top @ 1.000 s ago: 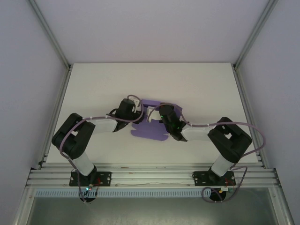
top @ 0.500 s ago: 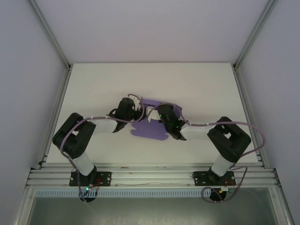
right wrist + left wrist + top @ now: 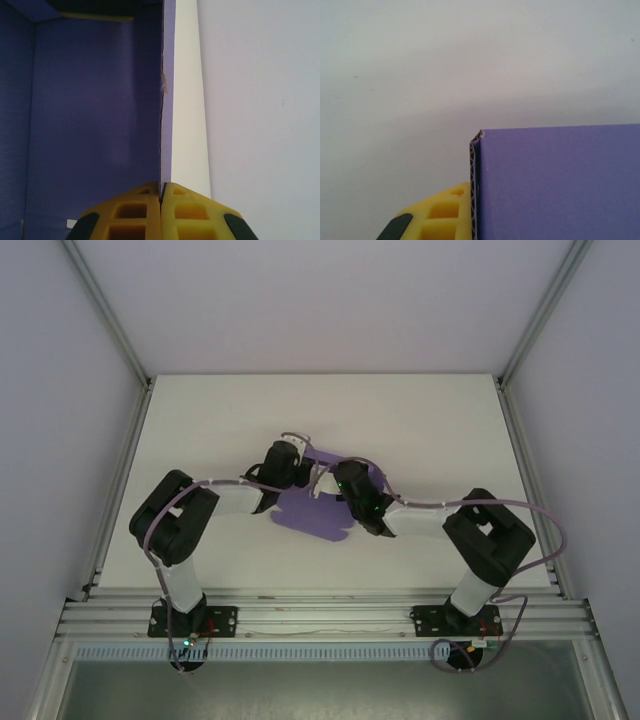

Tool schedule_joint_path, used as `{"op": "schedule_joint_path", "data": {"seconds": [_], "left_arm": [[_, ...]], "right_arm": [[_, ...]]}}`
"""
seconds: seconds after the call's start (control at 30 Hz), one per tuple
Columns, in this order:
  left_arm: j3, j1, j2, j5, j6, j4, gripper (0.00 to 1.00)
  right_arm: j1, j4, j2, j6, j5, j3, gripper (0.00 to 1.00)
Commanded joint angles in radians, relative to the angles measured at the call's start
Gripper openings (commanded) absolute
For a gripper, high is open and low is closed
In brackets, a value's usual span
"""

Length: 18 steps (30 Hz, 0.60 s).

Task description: Assemble paper box

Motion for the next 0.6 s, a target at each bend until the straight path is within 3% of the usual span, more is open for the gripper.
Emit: {"op": "schedule_joint_path", "data": {"seconds": [0.0,0.07,0.17,0.37,0.47,0.57], "left_arm": [[-0.012,-0.020,0.068,-0.216,-0.059,0.011,0.00],[-0.033,-0.045,0.079,-0.349,-0.087,0.053,0.00],[-0.042,-0.061,0.091,-0.437,-0.083,0.086,0.00],[-0.063,-0.051,0.079,-0.242,-0.101,0.064,0.01],[-0.093,-0.022,0.060,-0.144,-0.129,0.088,0.17],[-0.116,-0.008,0.037,-0.111,-0.130,0.117,0.21]], "right_arm": [[0.016,-0.149,0.028,0.076,-0.075,-0.015,0.00],[0.016,-0.143,0.031,0.100,-0.071,-0.016,0.00],[0.016,-0.135,0.040,0.122,-0.061,-0.016,0.00],[0.015,-0.128,0.034,0.134,-0.065,-0.020,0.00],[0.011,-0.145,0.017,0.140,-0.081,-0.024,0.00],[0.010,-0.155,0.005,0.139,-0.085,-0.024,0.00]]}}
